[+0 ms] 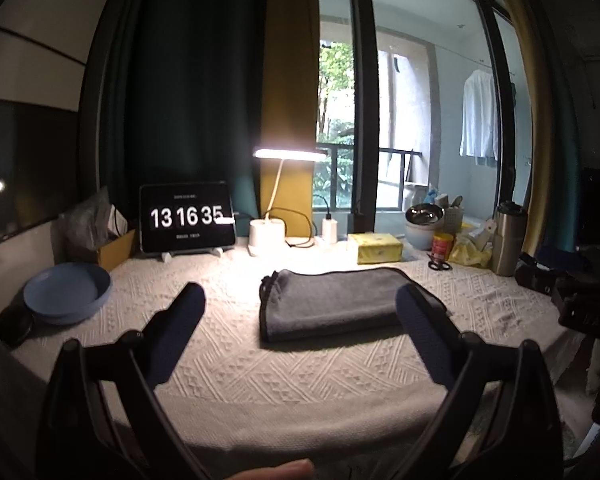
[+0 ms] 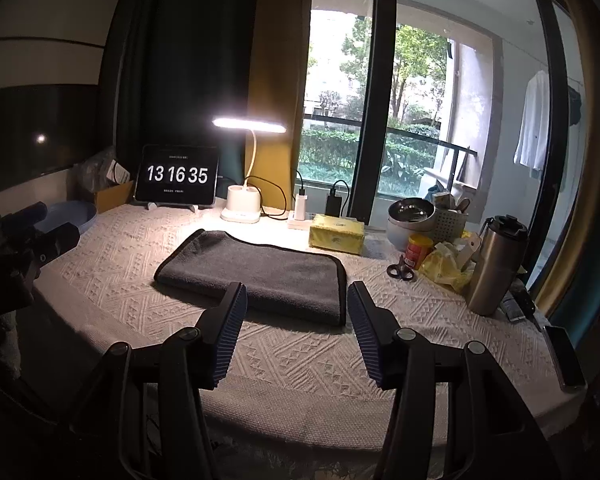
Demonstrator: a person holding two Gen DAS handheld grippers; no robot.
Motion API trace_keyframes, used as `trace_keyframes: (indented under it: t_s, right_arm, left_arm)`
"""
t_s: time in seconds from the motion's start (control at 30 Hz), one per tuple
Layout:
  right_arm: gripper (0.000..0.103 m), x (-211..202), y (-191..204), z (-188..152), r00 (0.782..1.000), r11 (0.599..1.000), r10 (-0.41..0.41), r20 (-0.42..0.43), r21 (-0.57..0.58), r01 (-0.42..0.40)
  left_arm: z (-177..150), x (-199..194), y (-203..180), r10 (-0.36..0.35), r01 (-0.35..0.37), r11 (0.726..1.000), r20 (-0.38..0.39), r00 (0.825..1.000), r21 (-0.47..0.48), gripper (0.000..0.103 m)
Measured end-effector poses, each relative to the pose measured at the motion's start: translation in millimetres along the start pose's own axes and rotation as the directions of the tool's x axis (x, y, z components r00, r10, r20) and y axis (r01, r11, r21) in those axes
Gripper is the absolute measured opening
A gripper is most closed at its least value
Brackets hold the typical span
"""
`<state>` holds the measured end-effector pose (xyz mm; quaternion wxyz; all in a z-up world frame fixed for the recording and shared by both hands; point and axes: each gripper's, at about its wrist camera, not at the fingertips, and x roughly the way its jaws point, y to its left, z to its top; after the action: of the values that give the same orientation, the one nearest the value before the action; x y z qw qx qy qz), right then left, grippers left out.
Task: Fold towel
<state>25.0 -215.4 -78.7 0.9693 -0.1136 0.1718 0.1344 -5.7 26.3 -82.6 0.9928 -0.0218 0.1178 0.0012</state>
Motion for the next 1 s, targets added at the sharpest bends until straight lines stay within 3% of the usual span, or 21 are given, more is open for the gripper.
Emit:
trace_keyframes:
  t_s: [1.0]
  right_arm:
    - [0.056, 7.8, 0.6, -1.4, 1.000, 1.000, 0.018, -0.011, 0.025, -0.018]
  left_arm:
    - [-3.9, 2.9, -1.2, -0.001, 0.000, 1.000, -0.009, 1.000, -0.010, 0.097]
